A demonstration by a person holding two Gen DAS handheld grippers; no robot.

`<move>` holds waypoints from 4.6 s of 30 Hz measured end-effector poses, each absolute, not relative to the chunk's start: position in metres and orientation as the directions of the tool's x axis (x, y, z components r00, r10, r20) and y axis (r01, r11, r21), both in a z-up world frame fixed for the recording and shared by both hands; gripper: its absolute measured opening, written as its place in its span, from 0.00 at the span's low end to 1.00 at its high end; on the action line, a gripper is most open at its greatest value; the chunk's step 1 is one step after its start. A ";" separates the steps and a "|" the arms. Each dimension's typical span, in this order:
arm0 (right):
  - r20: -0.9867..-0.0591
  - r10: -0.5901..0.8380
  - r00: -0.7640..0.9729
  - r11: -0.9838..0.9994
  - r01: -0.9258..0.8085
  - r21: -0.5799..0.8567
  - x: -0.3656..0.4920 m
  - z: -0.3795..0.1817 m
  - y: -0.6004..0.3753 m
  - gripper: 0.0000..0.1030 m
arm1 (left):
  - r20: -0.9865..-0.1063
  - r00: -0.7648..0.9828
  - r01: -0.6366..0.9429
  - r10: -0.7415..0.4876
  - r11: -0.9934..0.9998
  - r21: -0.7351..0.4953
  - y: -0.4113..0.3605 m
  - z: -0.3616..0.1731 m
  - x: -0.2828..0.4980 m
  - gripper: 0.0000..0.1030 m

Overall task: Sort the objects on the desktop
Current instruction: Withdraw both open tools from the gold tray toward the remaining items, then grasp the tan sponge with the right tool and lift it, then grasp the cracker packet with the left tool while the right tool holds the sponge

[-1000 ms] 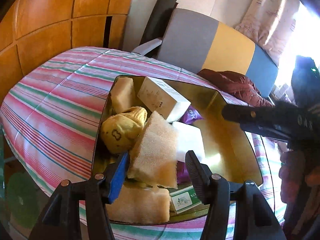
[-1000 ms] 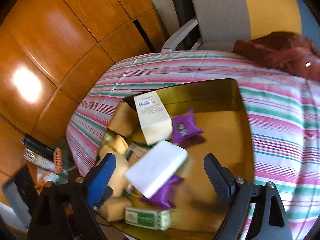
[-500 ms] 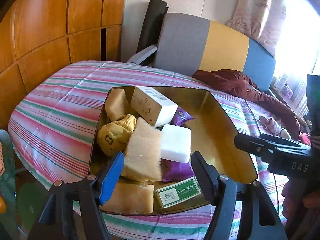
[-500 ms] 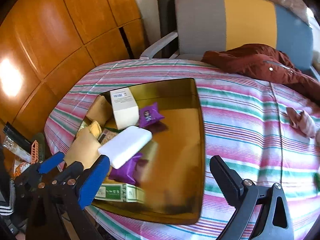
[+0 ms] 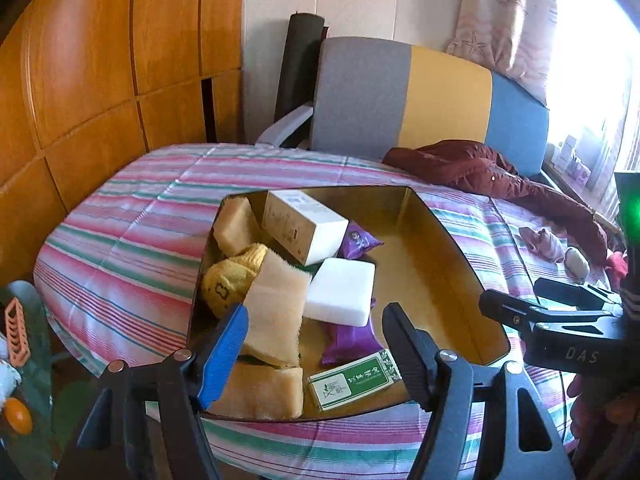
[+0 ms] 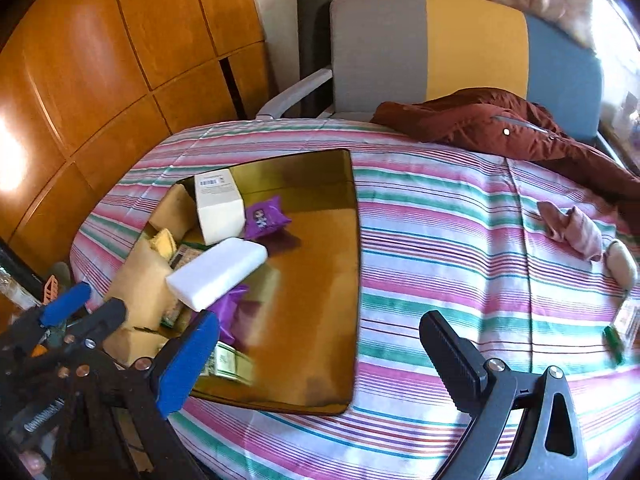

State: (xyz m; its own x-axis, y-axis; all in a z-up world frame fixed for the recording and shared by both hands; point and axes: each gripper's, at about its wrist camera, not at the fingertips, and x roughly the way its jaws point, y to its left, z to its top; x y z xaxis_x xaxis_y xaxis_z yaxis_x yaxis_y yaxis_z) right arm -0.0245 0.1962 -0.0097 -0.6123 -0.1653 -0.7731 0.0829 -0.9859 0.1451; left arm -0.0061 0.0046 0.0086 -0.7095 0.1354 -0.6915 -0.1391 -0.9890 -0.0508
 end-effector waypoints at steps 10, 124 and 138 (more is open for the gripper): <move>-0.785 -0.113 -0.609 -0.988 -0.018 0.156 -0.014 -0.018 0.244 0.98 | -0.664 -0.722 -0.208 0.196 -0.976 -0.062 0.028 0.024 0.002 0.69; -0.827 0.108 -0.551 -0.752 -0.590 0.295 0.013 -0.049 0.642 0.64 | -0.852 -0.208 -0.890 0.481 -0.455 -0.039 0.471 -0.089 -0.004 0.48; -0.859 -0.109 -0.499 -0.919 -0.280 0.279 -0.023 -0.068 0.575 0.64 | -0.848 -0.256 -0.813 0.464 -0.578 -0.071 0.381 -0.084 0.007 0.49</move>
